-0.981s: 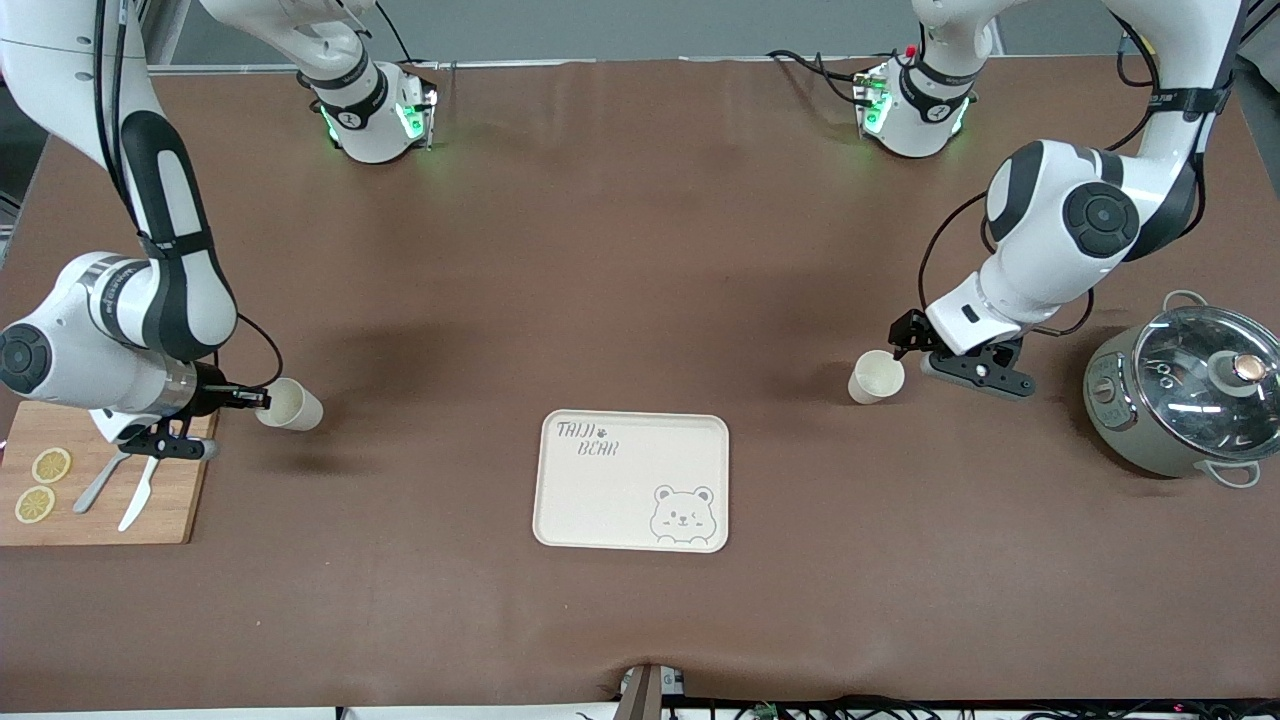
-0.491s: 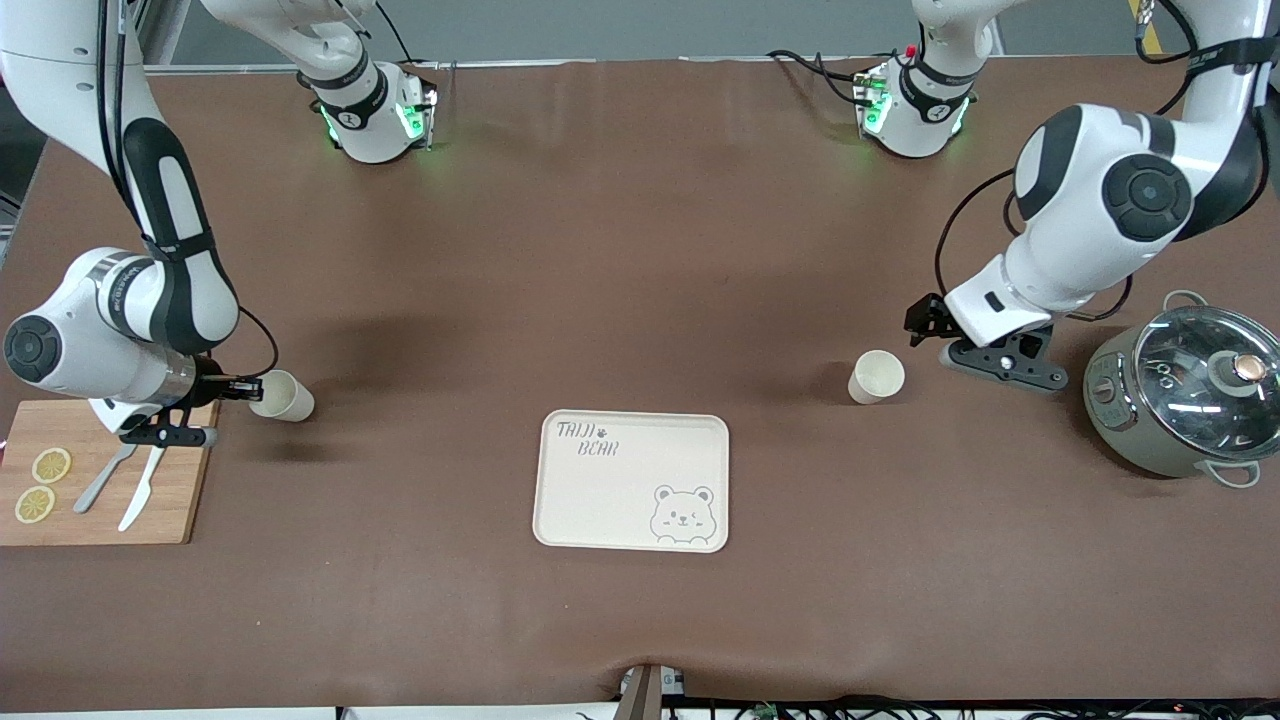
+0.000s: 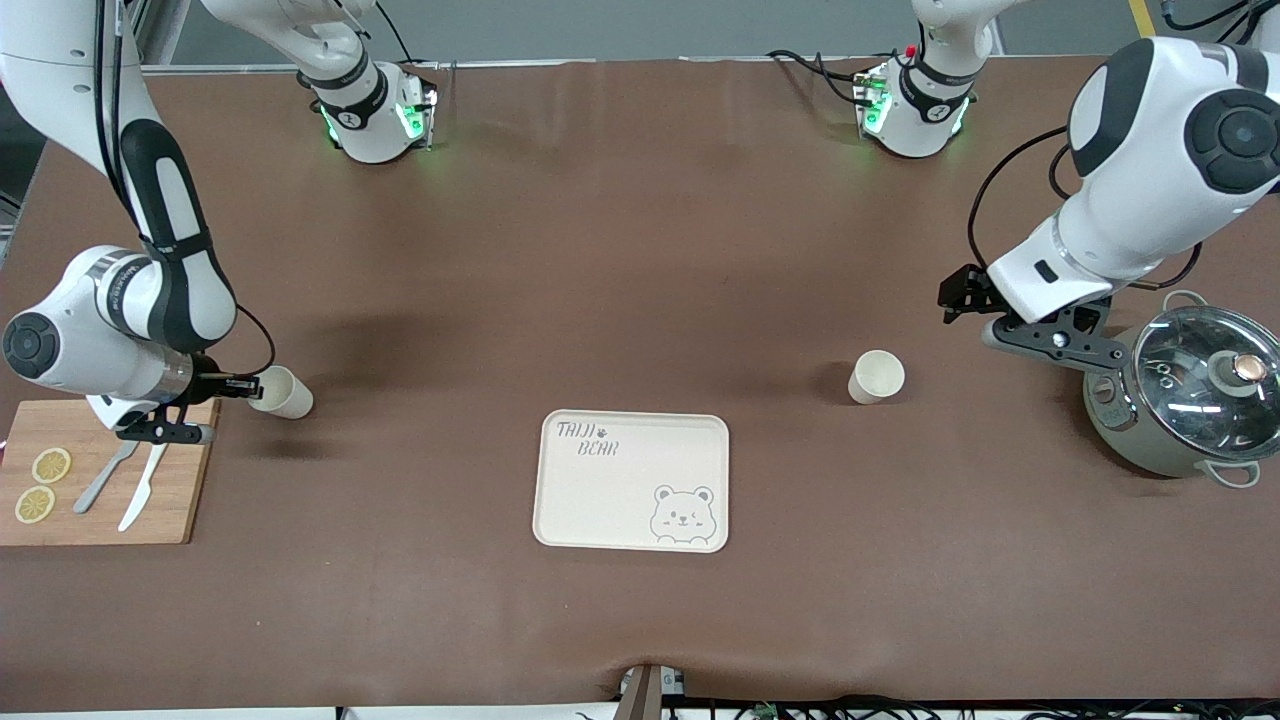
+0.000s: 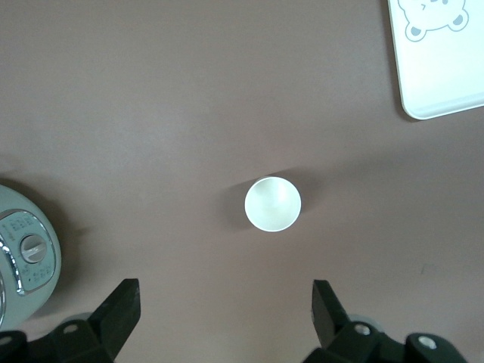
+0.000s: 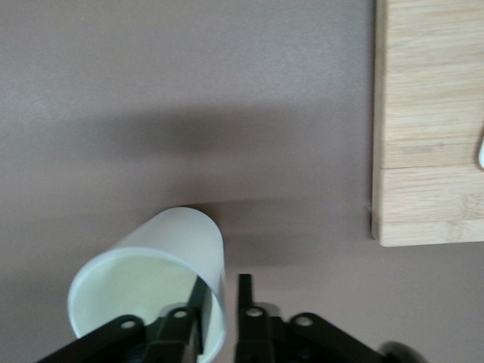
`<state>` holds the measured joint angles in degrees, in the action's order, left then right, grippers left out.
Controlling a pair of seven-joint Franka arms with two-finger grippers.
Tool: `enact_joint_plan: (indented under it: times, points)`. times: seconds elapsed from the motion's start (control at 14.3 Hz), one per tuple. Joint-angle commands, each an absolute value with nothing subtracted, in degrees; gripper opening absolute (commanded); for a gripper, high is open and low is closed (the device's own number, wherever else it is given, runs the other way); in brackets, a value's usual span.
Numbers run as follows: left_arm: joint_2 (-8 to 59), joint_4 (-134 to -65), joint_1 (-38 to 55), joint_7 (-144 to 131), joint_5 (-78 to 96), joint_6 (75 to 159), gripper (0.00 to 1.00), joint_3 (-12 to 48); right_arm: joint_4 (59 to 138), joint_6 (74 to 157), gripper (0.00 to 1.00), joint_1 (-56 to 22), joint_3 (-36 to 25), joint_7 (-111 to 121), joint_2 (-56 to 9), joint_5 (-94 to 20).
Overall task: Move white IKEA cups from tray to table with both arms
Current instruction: 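Open the right gripper to release the cup while the left gripper withdraws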
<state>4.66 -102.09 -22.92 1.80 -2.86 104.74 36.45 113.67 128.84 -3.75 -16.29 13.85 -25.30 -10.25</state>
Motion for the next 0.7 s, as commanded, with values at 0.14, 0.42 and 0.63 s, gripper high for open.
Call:
enact_joint_plan:
  times: [0.14,0.42,0.63]
  points:
    - [3.8,-101.2,-24.7,0.6,-2.9,103.4,1.00,36.8,112.2,124.5,1.00,-2.2,-15.5,13.0,-23.4,-10.7]
    - [4.0,-97.4,-24.8,0.1,-2.9,99.7,1.00,36.5,104.4,118.5,1.00,-2.1,-15.5,13.3,-23.3,-10.7]
    - [3.9,-96.2,-14.3,0.2,-2.9,98.4,1.00,25.0,93.1,108.9,1.00,-1.9,-15.5,13.4,-24.3,-10.0]
